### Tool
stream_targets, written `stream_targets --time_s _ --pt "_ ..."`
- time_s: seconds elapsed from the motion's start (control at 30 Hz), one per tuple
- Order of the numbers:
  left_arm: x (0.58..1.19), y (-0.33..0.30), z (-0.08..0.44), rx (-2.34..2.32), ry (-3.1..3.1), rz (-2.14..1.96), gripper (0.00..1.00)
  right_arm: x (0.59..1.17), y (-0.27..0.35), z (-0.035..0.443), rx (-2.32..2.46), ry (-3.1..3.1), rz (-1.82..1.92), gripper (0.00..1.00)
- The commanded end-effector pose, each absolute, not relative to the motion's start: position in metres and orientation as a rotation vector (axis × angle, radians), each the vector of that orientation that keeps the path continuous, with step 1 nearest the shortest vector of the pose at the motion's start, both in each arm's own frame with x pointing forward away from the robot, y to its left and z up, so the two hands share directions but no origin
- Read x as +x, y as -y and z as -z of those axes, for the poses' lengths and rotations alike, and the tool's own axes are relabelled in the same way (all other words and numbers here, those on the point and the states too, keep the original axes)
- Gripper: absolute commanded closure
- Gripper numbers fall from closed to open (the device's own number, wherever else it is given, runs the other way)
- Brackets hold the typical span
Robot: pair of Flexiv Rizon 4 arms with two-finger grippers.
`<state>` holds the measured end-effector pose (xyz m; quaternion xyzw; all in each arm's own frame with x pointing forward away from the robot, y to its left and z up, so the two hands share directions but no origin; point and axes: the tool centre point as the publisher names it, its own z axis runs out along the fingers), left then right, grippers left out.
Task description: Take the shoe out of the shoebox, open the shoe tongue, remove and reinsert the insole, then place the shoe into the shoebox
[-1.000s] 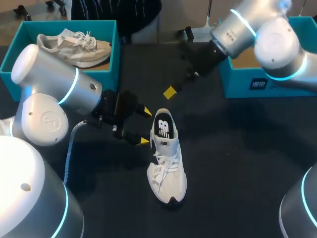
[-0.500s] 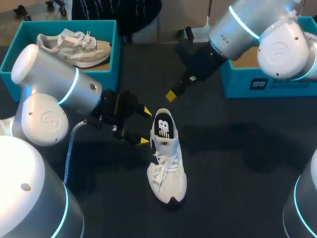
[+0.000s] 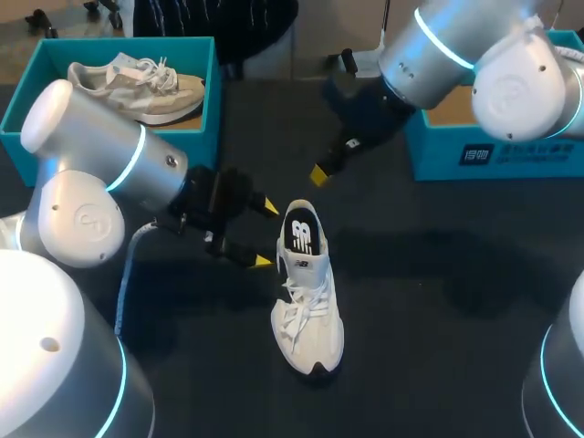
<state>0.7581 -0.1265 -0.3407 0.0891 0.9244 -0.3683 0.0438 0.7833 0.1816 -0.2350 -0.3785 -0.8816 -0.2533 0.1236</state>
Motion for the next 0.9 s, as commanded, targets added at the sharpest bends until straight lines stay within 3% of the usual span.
stream_targets --time_s 0.03,0.57,0.9 --pt "0.763 0.103 0.325 0.315 -2.834 1.137 0.0 0.776 -0.182 0.231 -1.363 2.619 0.622 1.0" --pt "0.791 0.05 0.293 0.377 -2.779 1.14 0.0 0.75 -0.184 0.264 -1.834 2.551 0.441 1.0" --pt "0.797 0.025 0.275 0.414 -2.75 1.136 0.0 0.73 -0.198 0.286 -1.859 2.512 0.331 1.0"
